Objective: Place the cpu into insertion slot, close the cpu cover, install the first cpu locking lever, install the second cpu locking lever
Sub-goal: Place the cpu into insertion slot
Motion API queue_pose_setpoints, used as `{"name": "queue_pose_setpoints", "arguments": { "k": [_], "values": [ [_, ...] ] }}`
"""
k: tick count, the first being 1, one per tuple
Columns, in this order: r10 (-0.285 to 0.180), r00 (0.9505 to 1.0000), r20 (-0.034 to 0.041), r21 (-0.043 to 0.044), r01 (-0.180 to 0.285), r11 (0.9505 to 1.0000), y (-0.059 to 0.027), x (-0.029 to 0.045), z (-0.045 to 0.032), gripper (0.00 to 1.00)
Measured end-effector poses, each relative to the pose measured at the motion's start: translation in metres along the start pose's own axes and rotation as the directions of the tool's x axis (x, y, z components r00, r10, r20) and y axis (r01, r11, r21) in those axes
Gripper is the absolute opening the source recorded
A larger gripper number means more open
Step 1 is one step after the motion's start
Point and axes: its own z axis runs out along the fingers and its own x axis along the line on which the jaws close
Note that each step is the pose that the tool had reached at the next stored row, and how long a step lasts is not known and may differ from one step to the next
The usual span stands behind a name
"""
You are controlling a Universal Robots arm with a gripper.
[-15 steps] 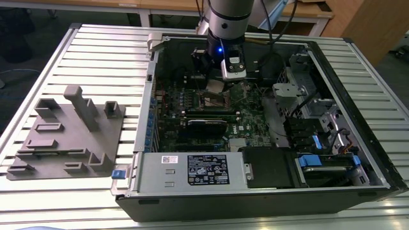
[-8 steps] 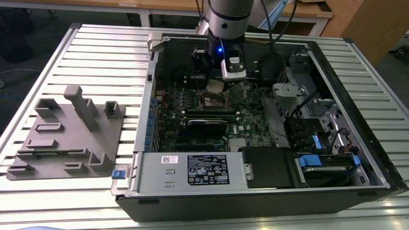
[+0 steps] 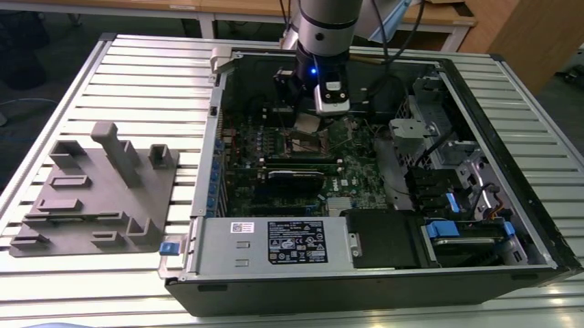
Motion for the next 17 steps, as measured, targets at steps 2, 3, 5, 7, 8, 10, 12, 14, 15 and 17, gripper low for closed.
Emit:
{"name": "queue_pose_setpoints", "arguments": {
  "k": [2,3,5,7,8,10,12,14,15,17],
  "values": [
    [0.032,0.9995,0.0031,-0.0007,-0.032,0.9995,0.0000,0.0000,0.0001,0.54],
    [0.050,0.9987,0.0048,-0.0012,-0.050,0.9988,0.0000,0.0000,0.0002,0.54],
    [0.087,0.9962,0.0083,-0.0022,-0.087,0.9962,0.0000,0.0000,0.0004,0.54],
    [0.122,0.9924,0.0116,-0.0034,-0.122,0.9925,0.0000,0.0000,0.0006,0.54],
    [0.140,0.9901,0.0133,-0.0040,-0.140,0.9902,0.0000,0.0000,0.0007,0.54],
    [0.175,0.9844,0.0165,-0.0054,-0.175,0.9845,0.0000,0.0000,0.0009,0.54],
    [0.212,0.9771,0.0200,-0.0069,-0.212,0.9773,-0.0001,0.0000,0.0011,0.54],
    [0.237,0.9712,0.0222,-0.0080,-0.237,0.9714,-0.0001,-0.0001,0.0012,0.54],
    [0.238,0.9710,0.0223,-0.0081,-0.238,0.9713,-0.0001,-0.0001,0.0012,0.54],
    [0.238,0.9710,0.0224,-0.0082,-0.238,0.9712,-0.0001,0.0000,0.0012,0.54]
  ]
}}
